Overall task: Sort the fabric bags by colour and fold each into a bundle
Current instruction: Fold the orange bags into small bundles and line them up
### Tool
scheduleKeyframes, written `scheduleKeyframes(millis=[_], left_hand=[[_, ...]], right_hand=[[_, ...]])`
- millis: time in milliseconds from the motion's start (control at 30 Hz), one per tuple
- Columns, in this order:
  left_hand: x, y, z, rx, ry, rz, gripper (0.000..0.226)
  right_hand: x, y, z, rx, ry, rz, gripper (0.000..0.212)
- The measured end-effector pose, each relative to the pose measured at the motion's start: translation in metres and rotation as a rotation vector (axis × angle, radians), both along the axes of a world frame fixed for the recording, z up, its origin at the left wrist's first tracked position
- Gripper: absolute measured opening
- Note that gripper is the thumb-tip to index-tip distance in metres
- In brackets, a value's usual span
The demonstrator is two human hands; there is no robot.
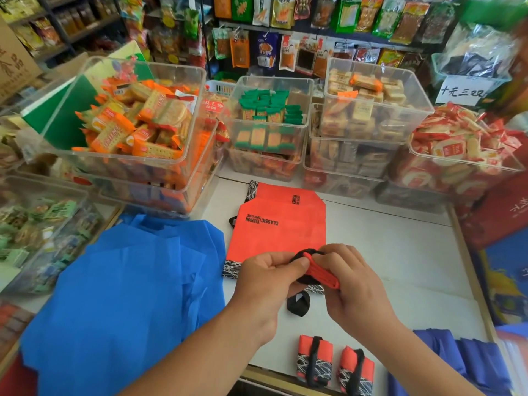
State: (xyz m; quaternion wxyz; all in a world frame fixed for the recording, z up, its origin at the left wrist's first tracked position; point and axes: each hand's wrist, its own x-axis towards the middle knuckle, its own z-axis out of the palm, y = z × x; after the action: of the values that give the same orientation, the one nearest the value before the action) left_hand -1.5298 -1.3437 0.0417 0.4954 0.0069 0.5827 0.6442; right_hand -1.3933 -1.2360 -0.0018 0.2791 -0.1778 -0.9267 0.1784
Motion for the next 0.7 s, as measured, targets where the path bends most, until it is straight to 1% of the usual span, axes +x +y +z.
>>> scheduleKeyframes(millis=[33, 67, 133, 200, 267, 333, 400, 500, 533, 567, 633, 667, 700], left_hand=[[0.000, 0.000, 0.000, -0.005, -0.016, 0.017, 0.014], [0.000, 0.000, -0.003, -0.015, 0.012, 0.026, 0.010], [0.004, 0.000, -0.004, -0.051, 0.187, 0.039, 0.003], [0.009, -0.001, -0.008, -0.048, 0.412, 0.022, 0.007], [0.011, -0.002, -0.008, 0.000, 0.568, -0.059, 0.010], [0.008, -0.002, -0.010, 0.051, 0.598, -0.114, 0.011], [0.007, -0.004, -0.012, 0.086, 0.637, -0.166, 0.017], [0.007, -0.007, -0.015, 0.132, 0.810, -0.343, 0.032], [0.004, -0.008, -0.017, 0.138, 0.847, -0.350, 0.033], [-0.002, -0.009, -0.020, 0.127, 0.872, -0.313, 0.032], [-0.011, -0.011, -0.025, 0.063, 0.860, -0.226, 0.028], [-0.012, -0.012, -0.027, 0.039, 0.807, -0.226, 0.025], [-0.011, -0.012, -0.029, 0.036, 0.746, -0.260, 0.021]], right_hand=[[0.001, 0.000, 0.000, 0.037, -0.012, 0.004, 0.053], [0.001, 0.000, 0.000, 0.052, -0.025, 0.011, 0.053], [0.000, 0.001, 0.002, 0.048, -0.064, 0.044, 0.053], [-0.001, 0.002, 0.003, 0.042, -0.129, 0.093, 0.048], [0.000, 0.001, 0.004, -0.038, -0.160, 0.108, 0.039], [0.003, 0.000, 0.002, -0.204, -0.139, 0.046, 0.031], [0.004, 0.000, 0.003, -0.411, -0.095, -0.016, 0.031], [-0.002, 0.000, 0.012, -0.770, 0.008, -0.062, 0.035], [-0.002, -0.001, 0.015, -0.883, 0.059, -0.089, 0.034], [-0.003, -0.002, 0.018, -0.991, 0.106, -0.115, 0.030], [-0.002, -0.001, 0.022, -1.215, 0.172, -0.139, 0.017], [-0.001, 0.000, 0.022, -1.321, 0.194, -0.149, 0.020], [0.000, 0.001, 0.021, -1.412, 0.216, -0.158, 0.029]])
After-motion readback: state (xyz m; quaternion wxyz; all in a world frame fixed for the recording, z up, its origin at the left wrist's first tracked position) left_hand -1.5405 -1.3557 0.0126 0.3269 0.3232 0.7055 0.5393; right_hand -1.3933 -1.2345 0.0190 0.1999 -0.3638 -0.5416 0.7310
